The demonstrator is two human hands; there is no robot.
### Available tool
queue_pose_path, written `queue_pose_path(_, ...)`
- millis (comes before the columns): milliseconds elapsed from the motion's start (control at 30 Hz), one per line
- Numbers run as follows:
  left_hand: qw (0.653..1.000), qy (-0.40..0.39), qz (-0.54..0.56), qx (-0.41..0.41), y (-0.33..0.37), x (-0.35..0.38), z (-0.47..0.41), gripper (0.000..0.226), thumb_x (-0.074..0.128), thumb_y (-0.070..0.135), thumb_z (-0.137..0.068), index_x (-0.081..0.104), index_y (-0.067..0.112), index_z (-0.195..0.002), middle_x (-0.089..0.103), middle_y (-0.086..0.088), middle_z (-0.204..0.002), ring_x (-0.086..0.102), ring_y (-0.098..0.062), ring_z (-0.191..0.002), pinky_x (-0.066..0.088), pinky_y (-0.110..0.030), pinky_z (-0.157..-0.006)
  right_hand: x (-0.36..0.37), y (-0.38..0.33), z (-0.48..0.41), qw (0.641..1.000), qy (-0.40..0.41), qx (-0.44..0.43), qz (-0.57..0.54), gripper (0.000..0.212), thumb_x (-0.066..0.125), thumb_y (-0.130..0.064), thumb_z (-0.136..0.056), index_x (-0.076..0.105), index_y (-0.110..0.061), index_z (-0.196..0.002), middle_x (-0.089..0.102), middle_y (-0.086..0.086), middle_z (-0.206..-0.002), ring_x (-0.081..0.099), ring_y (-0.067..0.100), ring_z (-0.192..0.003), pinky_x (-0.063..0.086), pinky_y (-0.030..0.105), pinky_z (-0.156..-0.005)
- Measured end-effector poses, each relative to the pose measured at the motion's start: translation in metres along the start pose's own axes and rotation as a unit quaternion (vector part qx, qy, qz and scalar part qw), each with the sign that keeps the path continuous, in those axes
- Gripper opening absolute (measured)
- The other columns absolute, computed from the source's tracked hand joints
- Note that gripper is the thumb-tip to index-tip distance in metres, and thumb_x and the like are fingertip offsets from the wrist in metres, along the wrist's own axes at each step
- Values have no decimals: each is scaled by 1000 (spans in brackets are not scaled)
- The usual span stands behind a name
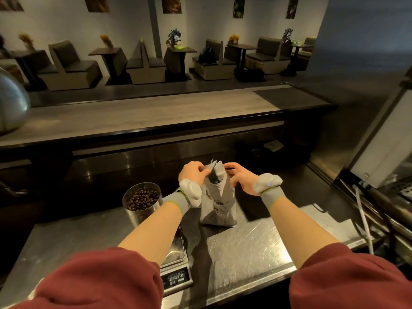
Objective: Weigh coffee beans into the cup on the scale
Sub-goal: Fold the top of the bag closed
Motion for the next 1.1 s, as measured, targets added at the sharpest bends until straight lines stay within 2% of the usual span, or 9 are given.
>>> queue_pose_path(133,1000,19,-19,0,0,4,-4,20,59,27,-84,65,9,-91,58,-9,-103,57,-27,-94,47,-36,-77,-3,6,-6,987,17,-17,160,100,78,-4,-73,18,-25,-150,47,16,-139,43,31,-132,36,42,-109)
queue_pose_path(367,996,16,76,-49,-15,8,-5,31,54,19,-87,46,2,-112,55,-15,-117,51,-18,-79,40,-24,-64,-7,4,-8,962,123,-75,231,39,76,-24,-79,66,-11,-115,70,9,-110,64,24,-106,53,42,-97)
queue_pose_path(433,996,6,79,-34,-11,8,-5,31,50,10,-88,45,4,-117,44,-14,-135,52,-27,-106,43,-28,-82,-7,3,-8,968,119,-83,204,24,70,-20,-85,70,-7,-105,70,14,-103,66,28,-101,54,44,-94)
queue_pose_path(567,989,-107,-2,102,24,21,-3,80,56,-8,-78,18,18,-142,5,-5,-156,5,-25,-144,16,-42,-116,-14,-4,-7,967,123,-97,201,21,63,-10,-89,70,2,-104,70,22,-104,65,36,-104,52,42,-94)
queue_pose_path(633,970,-161,-101,153,33,32,0,93,65,-1,-74,9,23,-144,-2,-5,-156,-8,-24,-143,4,-51,-117,-18,-3,-7,962,122,-91,226,24,62,-8,-89,67,3,-110,68,19,-102,63,34,-106,50,40,-95)
queue_pose_path(733,949,-173,-180,195,37,39,-2,74,72,13,-71,33,18,-134,9,-5,-155,-8,-24,-143,-6,-54,-114,-26,-1,-6,957,123,-94,247,25,62,-7,-89,61,2,-112,62,17,-107,60,31,-109,48,38,-96)
queue_pose_path(867,932,-129,-233,245,43,39,-11,28,64,11,-75,51,13,-99,51,-7,-128,27,-22,-137,-9,-48,-114,-25,4,-1,975,77,-104,183,35,57,-3,-92,60,-3,-126,65,8,-116,58,16,-106,49,13,-83)
queue_pose_path(1000,927,-123,-261,239,42,41,-13,15,53,6,-78,56,14,-89,67,-9,-94,57,-28,-99,14,-39,-114,-26,5,-3,978,72,-104,169,33,63,-6,-89,64,-5,-122,67,8,-108,59,12,-95,46,6,-62)
queue_pose_path(1100,934,-111,-251,231,40,41,-12,14,52,5,-77,63,11,-83,69,-11,-89,59,-29,-91,39,-33,-89,-21,9,-6,979,68,-97,168,32,70,-10,-82,69,-9,-114,69,2,-94,62,11,-87,45,11,-66)
Point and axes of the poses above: each hand's wrist, its own z-axis away from the middle knuckle, its own x-axis out of the palm, y = z × x, the point moved 7 cm from there along -z, towards the middle knuckle
